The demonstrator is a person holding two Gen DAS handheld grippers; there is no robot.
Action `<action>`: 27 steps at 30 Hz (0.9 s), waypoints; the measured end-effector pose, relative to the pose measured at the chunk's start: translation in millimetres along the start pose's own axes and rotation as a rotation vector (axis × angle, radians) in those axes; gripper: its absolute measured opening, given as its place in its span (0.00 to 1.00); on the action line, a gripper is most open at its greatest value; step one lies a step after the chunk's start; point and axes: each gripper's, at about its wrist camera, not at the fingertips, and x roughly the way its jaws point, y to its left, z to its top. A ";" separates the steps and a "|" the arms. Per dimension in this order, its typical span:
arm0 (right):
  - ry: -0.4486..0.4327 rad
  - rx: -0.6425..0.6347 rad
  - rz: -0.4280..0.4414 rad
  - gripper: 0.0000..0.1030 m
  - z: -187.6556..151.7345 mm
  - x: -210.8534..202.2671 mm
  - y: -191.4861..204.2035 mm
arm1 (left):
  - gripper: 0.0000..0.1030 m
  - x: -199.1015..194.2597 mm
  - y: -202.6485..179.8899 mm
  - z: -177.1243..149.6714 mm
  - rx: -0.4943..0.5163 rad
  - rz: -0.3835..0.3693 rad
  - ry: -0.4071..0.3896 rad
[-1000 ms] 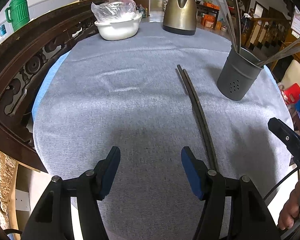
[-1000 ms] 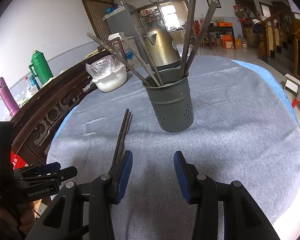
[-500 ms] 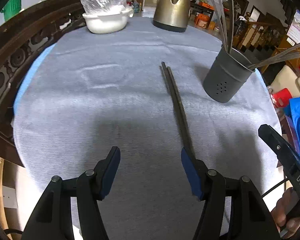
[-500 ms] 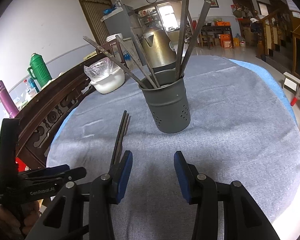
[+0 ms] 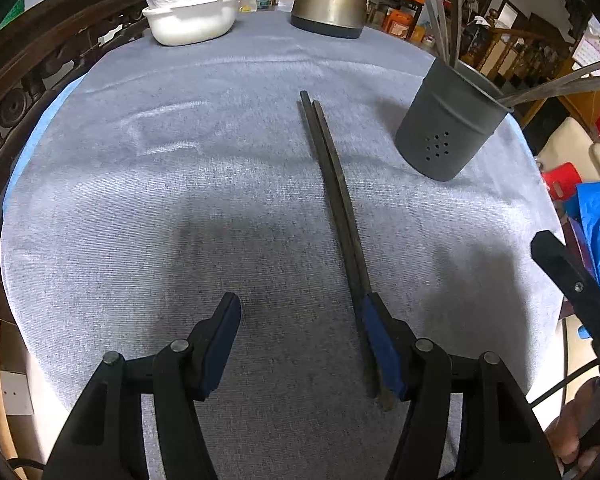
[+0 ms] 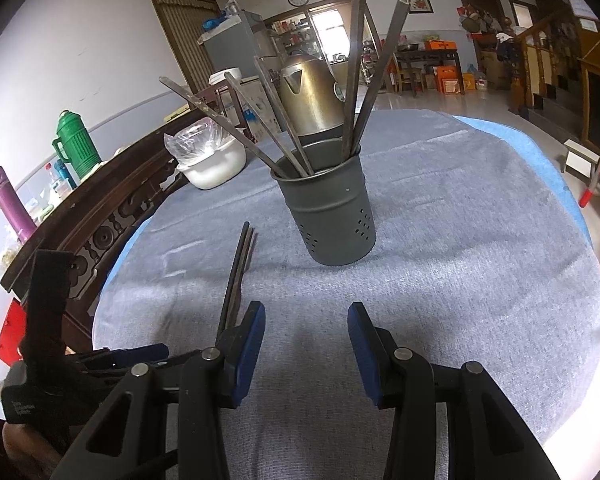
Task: Organize utensils
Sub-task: 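Position the left tool over one loose chopstick while the right tool approaches the other, then close the left tool on a chopstick while the right tool grasps the other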
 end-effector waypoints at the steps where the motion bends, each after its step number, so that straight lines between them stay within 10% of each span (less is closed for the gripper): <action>1: 0.000 0.001 -0.001 0.46 0.0 0.0 -0.1 | 0.62 1.7 -0.4 0.3 -0.003 -0.003 0.004; 27: -0.006 0.019 0.000 0.46 1.5 -2.3 -4.0 | 0.70 14.4 -0.5 3.3 0.025 0.083 -0.031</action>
